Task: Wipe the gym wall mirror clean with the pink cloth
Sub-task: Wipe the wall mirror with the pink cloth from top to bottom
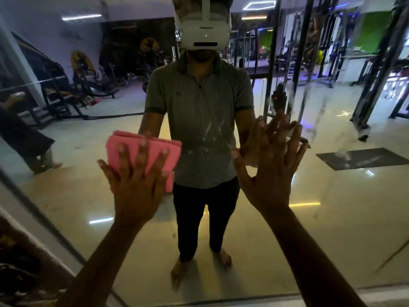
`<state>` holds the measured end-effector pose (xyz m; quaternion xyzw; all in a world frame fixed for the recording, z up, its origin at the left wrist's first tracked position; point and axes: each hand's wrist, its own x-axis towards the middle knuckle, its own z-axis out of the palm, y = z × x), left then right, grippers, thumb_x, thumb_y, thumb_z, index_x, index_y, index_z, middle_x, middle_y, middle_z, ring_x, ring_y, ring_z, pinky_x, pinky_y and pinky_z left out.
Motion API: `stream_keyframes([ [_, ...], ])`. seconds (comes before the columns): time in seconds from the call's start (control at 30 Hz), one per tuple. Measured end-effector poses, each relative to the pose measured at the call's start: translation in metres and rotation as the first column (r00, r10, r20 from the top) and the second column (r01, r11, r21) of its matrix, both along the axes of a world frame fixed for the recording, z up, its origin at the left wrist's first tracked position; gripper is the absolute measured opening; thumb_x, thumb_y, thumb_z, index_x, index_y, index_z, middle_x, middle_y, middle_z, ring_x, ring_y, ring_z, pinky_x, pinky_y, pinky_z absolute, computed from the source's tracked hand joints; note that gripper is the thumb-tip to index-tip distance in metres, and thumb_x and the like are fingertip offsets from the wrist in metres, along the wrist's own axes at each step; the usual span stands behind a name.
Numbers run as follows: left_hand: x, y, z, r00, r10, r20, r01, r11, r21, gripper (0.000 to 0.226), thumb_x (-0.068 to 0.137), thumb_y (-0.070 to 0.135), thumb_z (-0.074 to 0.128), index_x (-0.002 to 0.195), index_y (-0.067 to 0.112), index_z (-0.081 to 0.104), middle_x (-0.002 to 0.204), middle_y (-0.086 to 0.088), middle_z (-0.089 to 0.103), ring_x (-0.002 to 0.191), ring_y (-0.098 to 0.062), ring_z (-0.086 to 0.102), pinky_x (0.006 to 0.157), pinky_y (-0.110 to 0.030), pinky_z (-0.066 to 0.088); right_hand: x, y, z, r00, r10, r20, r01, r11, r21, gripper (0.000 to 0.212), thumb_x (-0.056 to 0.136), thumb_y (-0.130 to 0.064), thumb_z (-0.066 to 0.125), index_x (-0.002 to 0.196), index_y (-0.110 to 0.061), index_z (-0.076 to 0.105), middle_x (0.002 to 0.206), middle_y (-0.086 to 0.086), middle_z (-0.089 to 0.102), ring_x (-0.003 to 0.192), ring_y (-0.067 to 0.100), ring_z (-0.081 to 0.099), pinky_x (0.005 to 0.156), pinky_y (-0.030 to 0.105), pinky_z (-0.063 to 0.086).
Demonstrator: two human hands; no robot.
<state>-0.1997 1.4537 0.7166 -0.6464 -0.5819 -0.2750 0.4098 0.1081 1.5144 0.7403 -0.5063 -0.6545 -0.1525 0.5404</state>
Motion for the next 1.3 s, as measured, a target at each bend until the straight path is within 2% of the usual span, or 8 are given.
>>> stream_keyframes([
  [0.1,0.029,0.018,0.032,0.953,0.018,0.304,-0.045,0.996,0.082,0.064,0.116,0.052,0.026,0.173,0.026,0.012,0.181,-0.018,0.006,0.163,-0.056,0.003,0.127,-0.073,-0.009,-0.003,0.000,0.001,1.000,0.022,0.004,-0.022,0.999,-0.042,0.090,0.105,-0.058,0.066,0.173,-0.013,0.028,0.181,0.024,0.006,0.167,0.050,-0.002,0.132,0.072,0.003],
  [0.3,0.058,0.015,-0.023,0.974,-0.216,-0.067,0.209,0.972,-0.105,0.068,0.112,0.046,0.047,0.172,0.030,0.019,0.183,-0.005,-0.002,0.167,-0.041,0.000,0.131,-0.067,-0.009,0.004,0.001,-0.002,0.999,0.050,0.002,-0.050,0.997,-0.057,0.091,0.104,-0.057,0.069,0.173,-0.013,0.029,0.182,0.022,0.005,0.168,0.047,-0.003,0.133,0.070,0.005],
  [0.5,0.094,0.045,0.044,0.959,-0.124,0.256,0.092,0.987,0.130,0.067,0.116,0.058,0.026,0.173,0.027,0.009,0.179,-0.017,0.008,0.162,-0.053,0.010,0.130,-0.068,-0.004,0.004,-0.001,-0.003,0.999,0.050,-0.003,-0.050,0.997,-0.051,0.087,0.103,-0.053,0.072,0.171,-0.013,0.035,0.181,0.023,0.011,0.169,0.046,0.002,0.131,0.072,0.011],
  [0.67,0.093,0.029,-0.028,0.964,-0.267,-0.016,0.266,0.963,-0.032,0.076,0.112,0.044,0.049,0.174,0.030,0.007,0.182,-0.005,-0.007,0.168,-0.036,-0.008,0.133,-0.062,-0.003,0.019,-0.005,-0.008,0.996,0.092,0.014,-0.092,0.996,-0.010,0.078,0.105,-0.041,0.073,0.169,-0.012,0.038,0.180,0.022,0.018,0.169,0.043,0.010,0.130,0.070,0.019],
  [0.87,0.119,0.049,0.045,0.921,-0.109,0.374,0.047,0.984,0.170,0.064,0.117,0.054,0.026,0.173,0.026,0.012,0.179,-0.016,0.011,0.161,-0.055,0.014,0.129,-0.070,0.000,0.047,0.009,0.006,0.997,0.067,0.029,-0.069,0.994,0.079,0.083,0.105,-0.045,0.072,0.169,-0.014,0.028,0.178,0.028,0.019,0.168,0.047,0.013,0.128,0.071,0.022],
  [1.07,0.140,0.039,-0.015,0.977,-0.208,-0.043,0.206,0.977,-0.048,0.075,0.113,0.044,0.046,0.174,0.030,0.006,0.182,-0.010,0.002,0.167,-0.042,0.000,0.132,-0.067,-0.004,0.076,0.016,0.007,0.986,0.108,0.126,-0.102,0.993,-0.052,0.083,0.109,-0.058,0.058,0.174,-0.017,0.027,0.183,0.021,0.003,0.169,0.045,-0.005,0.131,0.073,0.005],
  [1.23,0.159,0.060,0.044,0.921,-0.032,0.389,-0.020,0.991,0.129,0.068,0.116,0.045,0.040,0.174,0.026,0.009,0.181,-0.017,0.006,0.165,-0.050,0.005,0.132,-0.068,-0.004,0.088,0.022,0.004,0.981,0.104,0.165,-0.102,0.995,-0.018,0.079,0.108,-0.056,0.060,0.172,-0.018,0.032,0.182,0.020,0.009,0.169,0.042,0.001,0.131,0.072,0.009],
  [1.3,0.181,0.061,0.030,0.964,-0.117,0.238,0.100,0.991,0.084,0.067,0.116,0.046,0.034,0.174,0.028,0.003,0.181,-0.013,0.001,0.165,-0.049,0.003,0.132,-0.067,-0.006,0.089,0.024,0.003,0.978,0.123,0.168,-0.120,0.992,-0.030,0.079,0.109,-0.056,0.059,0.173,-0.019,0.031,0.182,0.020,0.007,0.169,0.043,0.001,0.131,0.073,0.010],
])
